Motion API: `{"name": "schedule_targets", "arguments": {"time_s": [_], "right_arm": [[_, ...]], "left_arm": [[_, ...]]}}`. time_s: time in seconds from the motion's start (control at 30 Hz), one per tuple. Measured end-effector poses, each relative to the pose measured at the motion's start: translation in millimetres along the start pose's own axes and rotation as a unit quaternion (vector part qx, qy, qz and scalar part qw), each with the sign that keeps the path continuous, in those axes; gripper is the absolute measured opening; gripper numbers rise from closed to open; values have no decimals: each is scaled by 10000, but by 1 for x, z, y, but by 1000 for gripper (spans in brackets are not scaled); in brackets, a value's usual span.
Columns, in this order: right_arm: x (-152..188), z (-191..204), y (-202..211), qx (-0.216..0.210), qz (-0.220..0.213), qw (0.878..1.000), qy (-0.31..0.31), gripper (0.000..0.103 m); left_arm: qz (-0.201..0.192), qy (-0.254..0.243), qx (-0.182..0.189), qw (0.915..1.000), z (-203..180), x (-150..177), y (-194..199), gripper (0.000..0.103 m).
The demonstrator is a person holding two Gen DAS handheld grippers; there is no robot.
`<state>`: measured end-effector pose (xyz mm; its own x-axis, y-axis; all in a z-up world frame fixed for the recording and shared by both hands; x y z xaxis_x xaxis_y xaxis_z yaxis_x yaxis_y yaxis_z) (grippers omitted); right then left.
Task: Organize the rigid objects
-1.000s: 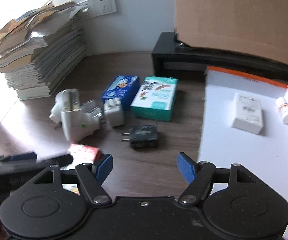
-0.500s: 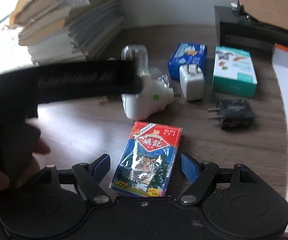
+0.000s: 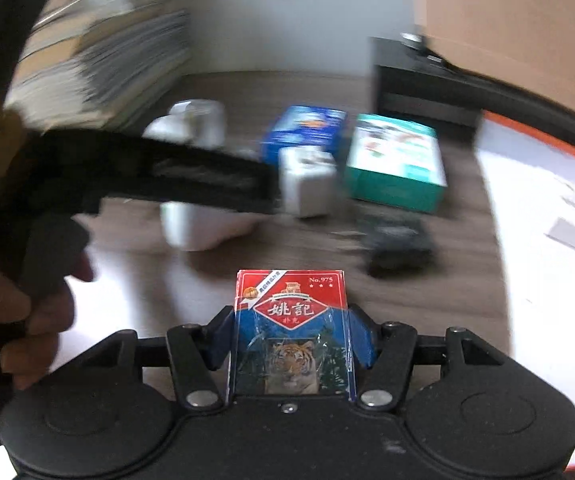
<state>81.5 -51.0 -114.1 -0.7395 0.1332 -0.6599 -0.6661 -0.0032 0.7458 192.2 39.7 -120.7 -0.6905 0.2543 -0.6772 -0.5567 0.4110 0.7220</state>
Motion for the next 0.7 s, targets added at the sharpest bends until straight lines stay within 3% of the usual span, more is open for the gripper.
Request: {"name": "schedule_targets", "arguments": {"time_s": [0.03,0.07,0.5,0.7], "right_arm": [[1,-8,2,41,10,9999,-96,71],[2,-13,5,92,16,9998,-159,71],[-8,-51,46,177,-422,9980,-431,71],[-23,-70,68,195,-672,9966,-429,71]], "left_arm": [[31,1,-37,10000,-1,1,-3,70],[24,51,3,10000,0,3,-4,67],[-369,574,213,9974,-13,6,30,66],[-502,677,103,9964,-31,3,57,66]]}}
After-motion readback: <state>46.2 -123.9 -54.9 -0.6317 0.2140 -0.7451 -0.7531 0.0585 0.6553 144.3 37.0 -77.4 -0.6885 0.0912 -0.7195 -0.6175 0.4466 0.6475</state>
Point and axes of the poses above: each gripper's, at about its wrist camera, not at the fingertips, and y roughly against the way its jaws point, z to its left, x to its underside, the point moved 9 cm from there along -y, roughly the way its jaws point, and after that the axes turned 2 degrees about z, right-handed, at the moved point
